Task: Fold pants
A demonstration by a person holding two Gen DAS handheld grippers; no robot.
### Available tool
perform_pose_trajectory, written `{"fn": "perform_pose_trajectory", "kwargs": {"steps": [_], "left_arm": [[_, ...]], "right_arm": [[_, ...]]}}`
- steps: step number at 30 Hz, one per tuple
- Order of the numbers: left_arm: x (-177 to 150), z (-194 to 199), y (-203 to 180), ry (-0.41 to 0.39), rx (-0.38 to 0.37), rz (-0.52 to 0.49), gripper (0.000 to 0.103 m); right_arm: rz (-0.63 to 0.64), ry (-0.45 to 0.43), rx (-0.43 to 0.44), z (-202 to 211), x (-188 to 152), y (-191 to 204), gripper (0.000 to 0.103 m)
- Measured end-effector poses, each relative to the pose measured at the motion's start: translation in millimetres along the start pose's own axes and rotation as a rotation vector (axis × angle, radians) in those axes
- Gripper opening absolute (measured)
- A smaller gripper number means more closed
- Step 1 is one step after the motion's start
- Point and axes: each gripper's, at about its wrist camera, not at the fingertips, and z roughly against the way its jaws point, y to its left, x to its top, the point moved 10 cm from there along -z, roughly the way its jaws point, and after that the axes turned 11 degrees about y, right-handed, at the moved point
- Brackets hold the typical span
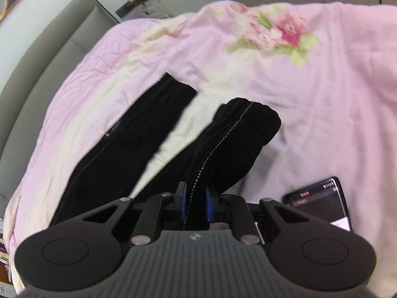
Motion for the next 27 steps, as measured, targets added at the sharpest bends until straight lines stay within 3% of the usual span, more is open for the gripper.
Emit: {"fn": "perform_pose_trajectory", "kwargs": {"steps": [17,27], "left_arm": [[60,11,-72,-0.047,-0.008,-0.242,0.026],[128,-30,-118,-0.044,0.010,-0.288,0.026]], "right_arm": [[0.004,-0.094,0.098,14,44,62,0.011],[0.038,-0.135,0.101,-20,89,120,0.011]]}}
